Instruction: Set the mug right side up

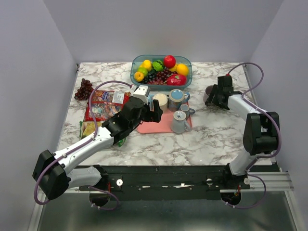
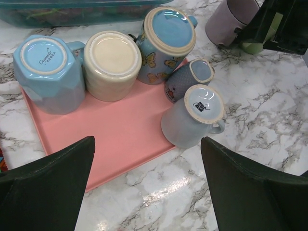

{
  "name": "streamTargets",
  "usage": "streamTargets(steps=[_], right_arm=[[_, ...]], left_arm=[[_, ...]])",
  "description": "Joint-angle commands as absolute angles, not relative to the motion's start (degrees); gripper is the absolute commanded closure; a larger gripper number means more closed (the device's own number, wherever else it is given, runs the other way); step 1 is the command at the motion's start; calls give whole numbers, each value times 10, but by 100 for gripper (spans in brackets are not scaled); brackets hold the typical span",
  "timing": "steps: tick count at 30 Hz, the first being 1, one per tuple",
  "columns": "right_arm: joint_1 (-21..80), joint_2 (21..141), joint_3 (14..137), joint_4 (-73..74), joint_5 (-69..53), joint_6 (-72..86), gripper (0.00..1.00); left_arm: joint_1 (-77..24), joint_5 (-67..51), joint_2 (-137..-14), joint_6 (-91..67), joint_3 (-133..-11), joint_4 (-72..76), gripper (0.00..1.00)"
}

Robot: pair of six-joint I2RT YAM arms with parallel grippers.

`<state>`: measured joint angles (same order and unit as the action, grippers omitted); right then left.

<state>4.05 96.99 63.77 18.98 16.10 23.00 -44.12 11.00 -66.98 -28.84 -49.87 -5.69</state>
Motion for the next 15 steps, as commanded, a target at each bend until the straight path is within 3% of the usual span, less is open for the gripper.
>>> streamTargets(steps=[1, 8, 11, 15], right_arm=[[28, 989, 671, 163, 127, 203, 18], [27, 942, 659, 221, 127, 243, 14], [28, 888, 636, 235, 113, 254, 8], [31, 811, 607, 236, 39, 237, 4]], left_arm=[[-436, 98, -671, -295, -505, -54, 1], [-433, 96, -669, -295, -504, -59, 1], [-433, 88, -672, -297, -504, -56, 1], [-433, 83, -679, -301, -506, -55, 1]])
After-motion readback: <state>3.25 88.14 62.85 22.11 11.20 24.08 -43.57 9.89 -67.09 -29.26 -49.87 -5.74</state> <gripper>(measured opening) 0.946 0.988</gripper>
